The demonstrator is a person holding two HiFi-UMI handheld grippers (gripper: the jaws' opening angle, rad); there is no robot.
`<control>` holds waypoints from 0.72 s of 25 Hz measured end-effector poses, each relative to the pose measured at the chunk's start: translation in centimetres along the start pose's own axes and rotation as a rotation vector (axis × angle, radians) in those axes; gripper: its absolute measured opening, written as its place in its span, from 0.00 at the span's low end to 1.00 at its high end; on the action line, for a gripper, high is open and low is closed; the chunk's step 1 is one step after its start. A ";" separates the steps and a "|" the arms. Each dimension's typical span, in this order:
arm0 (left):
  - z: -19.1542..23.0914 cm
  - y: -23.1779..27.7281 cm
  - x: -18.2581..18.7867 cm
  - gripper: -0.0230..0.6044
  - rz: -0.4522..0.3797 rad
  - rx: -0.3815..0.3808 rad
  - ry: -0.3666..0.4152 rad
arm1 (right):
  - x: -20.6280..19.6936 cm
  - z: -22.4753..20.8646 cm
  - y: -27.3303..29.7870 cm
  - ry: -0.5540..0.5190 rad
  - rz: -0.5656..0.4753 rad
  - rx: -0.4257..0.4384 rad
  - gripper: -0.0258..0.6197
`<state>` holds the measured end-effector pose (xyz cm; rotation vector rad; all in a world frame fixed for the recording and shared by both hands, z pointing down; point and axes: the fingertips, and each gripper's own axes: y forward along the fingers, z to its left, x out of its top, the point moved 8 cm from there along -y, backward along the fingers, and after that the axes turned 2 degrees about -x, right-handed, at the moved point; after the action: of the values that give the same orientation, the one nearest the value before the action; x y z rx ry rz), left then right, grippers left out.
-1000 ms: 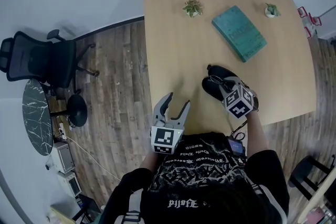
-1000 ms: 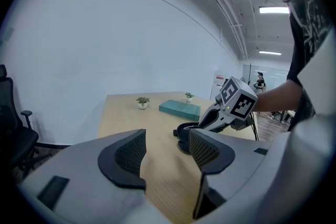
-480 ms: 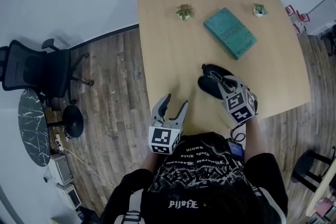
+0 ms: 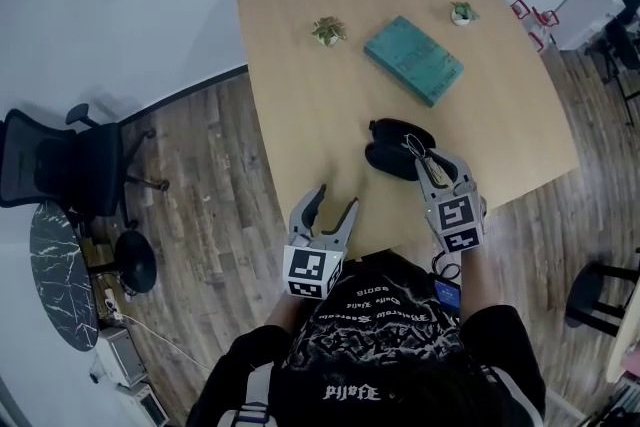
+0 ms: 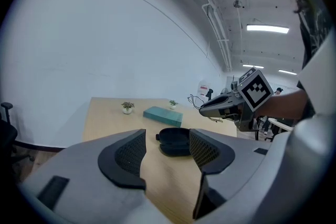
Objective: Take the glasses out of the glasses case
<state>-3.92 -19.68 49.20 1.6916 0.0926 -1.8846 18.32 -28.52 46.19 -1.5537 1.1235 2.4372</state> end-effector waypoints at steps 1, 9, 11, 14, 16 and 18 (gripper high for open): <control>-0.1 -0.2 0.1 0.45 -0.004 -0.012 -0.005 | 0.0 0.2 -0.7 0.015 -0.013 -0.020 0.18; -0.8 -1.6 0.5 0.45 -0.027 -0.104 0.021 | -1.4 2.4 -6.1 0.146 -0.117 -0.190 0.18; -0.9 -2.0 0.5 0.45 -0.031 -0.123 0.026 | -2.0 3.0 -7.2 0.181 -0.130 -0.227 0.18; -1.1 -2.6 0.3 0.45 -0.034 -0.149 0.035 | -3.0 4.1 -8.7 0.222 -0.155 -0.279 0.18; -1.2 -3.0 0.0 0.45 -0.033 -0.161 0.044 | -3.7 5.0 -9.5 0.239 -0.181 -0.303 0.18; -1.4 -3.4 -0.4 0.45 -0.032 -0.170 0.050 | -4.4 6.0 -10.2 0.257 -0.211 -0.324 0.18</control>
<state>-4.30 -16.16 48.17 1.6302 0.2933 -1.8032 19.96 -16.02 45.55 -2.0061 0.5630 2.4161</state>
